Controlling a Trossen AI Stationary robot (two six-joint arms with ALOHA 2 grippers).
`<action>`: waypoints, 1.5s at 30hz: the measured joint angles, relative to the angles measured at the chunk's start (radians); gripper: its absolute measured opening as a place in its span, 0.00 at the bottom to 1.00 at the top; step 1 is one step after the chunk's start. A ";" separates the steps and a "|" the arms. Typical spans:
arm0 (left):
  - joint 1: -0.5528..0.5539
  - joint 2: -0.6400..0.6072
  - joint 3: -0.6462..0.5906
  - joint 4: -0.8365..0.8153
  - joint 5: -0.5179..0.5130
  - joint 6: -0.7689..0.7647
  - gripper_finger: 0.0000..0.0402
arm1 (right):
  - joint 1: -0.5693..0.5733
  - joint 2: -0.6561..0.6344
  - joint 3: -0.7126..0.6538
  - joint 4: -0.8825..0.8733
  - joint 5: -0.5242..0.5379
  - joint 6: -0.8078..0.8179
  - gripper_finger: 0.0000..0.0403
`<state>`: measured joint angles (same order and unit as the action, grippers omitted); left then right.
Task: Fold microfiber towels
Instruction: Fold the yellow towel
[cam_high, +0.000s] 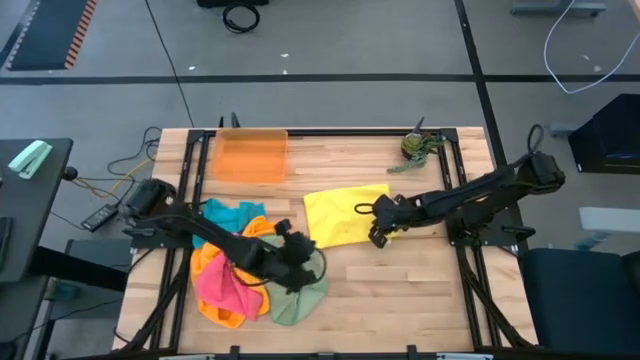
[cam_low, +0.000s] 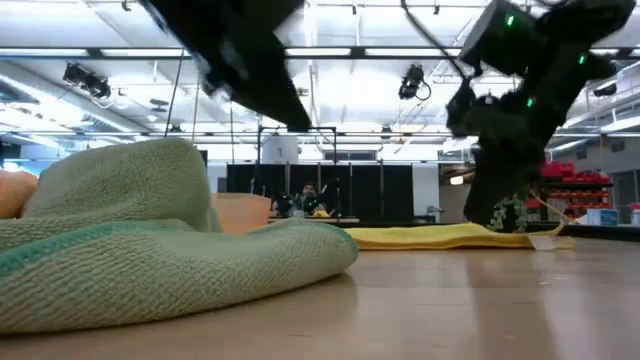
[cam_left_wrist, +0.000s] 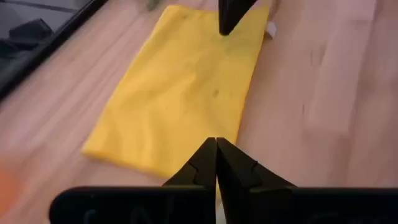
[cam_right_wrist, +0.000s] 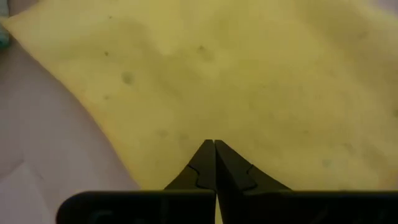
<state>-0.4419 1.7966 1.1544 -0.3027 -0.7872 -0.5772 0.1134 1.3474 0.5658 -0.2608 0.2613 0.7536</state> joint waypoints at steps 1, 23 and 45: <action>0.015 0.032 -0.001 0.048 0.025 0.022 0.05 | 0.008 -0.018 0.012 -0.037 0.016 -0.008 0.01; 0.231 0.276 0.001 0.346 0.338 0.147 0.04 | -0.146 0.087 0.000 0.019 -0.226 -0.332 0.01; 0.232 0.153 0.000 0.459 0.343 0.302 0.04 | -0.116 -0.105 -0.005 -0.093 -0.184 -0.367 0.01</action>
<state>-0.2103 1.9498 1.1545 0.1566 -0.4446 -0.2750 -0.0026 1.2420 0.5607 -0.3535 0.0769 0.3869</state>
